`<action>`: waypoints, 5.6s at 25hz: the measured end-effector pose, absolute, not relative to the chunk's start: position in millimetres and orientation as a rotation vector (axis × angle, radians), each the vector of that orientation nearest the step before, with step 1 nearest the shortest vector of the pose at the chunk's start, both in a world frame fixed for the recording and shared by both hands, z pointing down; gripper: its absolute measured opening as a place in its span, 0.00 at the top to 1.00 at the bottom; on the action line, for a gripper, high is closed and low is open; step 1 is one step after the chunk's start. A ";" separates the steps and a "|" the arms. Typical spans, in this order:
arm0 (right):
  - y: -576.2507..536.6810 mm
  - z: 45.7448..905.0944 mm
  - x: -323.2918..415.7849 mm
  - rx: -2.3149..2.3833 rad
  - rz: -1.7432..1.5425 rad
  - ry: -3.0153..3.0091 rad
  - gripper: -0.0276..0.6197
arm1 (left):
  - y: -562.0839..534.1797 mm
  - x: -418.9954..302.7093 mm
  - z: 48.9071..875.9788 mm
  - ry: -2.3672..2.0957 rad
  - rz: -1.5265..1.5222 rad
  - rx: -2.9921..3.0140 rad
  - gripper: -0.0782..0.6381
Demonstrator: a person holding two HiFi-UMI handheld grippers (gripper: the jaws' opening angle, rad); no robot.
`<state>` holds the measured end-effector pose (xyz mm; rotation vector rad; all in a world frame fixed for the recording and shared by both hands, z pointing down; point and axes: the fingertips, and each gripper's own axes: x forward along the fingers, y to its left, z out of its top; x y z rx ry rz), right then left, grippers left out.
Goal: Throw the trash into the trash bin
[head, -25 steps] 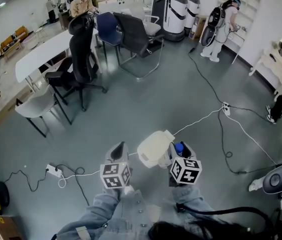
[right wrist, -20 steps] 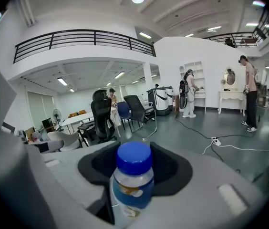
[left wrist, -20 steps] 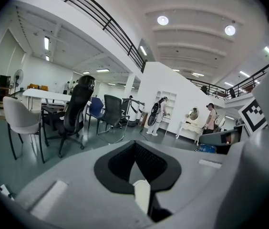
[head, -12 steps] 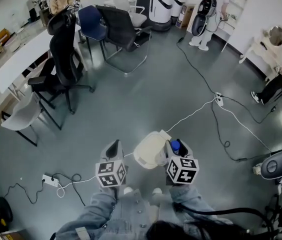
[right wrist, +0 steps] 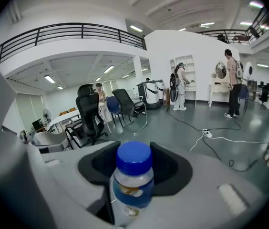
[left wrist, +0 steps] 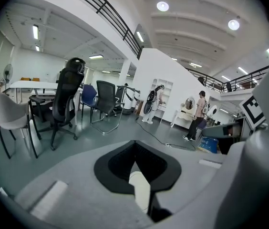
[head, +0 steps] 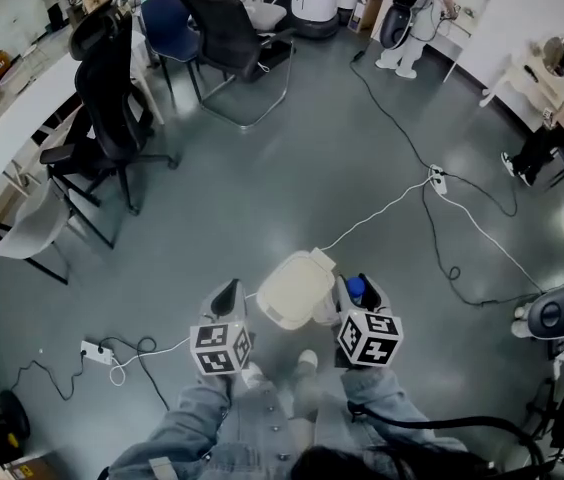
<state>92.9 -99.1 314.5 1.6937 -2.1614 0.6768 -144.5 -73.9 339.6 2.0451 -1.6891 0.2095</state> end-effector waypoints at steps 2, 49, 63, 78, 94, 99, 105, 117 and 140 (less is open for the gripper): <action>-97.8 322.4 99.1 1.697 0.706 -2.151 0.65 | -70.7 -140.1 354.0 -1.666 0.246 2.039 0.88; -68.5 639.8 186.9 1.774 0.781 -1.817 0.65 | -64.5 -54.8 775.1 -1.208 0.782 2.081 0.88; -47.9 653.4 217.0 1.873 0.837 -1.757 0.65 | -51.3 -37.9 796.1 -1.111 0.924 2.067 0.88; -58.6 656.7 216.4 1.868 0.843 -1.772 0.65 | -50.0 -38.7 799.0 -1.134 0.773 2.127 0.88; -64.7 634.4 218.3 1.834 0.811 -1.809 0.65 | -57.2 -30.0 764.7 -1.180 0.819 2.106 0.88; -72.6 614.9 200.3 1.802 0.807 -1.866 0.65 | -75.1 -36.4 727.2 -1.261 0.787 2.129 0.88; -90.5 602.1 174.7 1.730 0.778 -1.942 0.65 | -91.7 -61.6 703.2 -1.383 0.718 2.078 0.88; -129.7 615.3 89.5 1.563 0.729 -2.142 0.65 | -69.0 -120.1 692.4 -1.506 0.659 1.960 0.88; -168.9 665.5 37.8 1.311 0.733 -2.193 0.59 | -49.9 -159.2 718.2 -1.636 0.638 1.765 0.88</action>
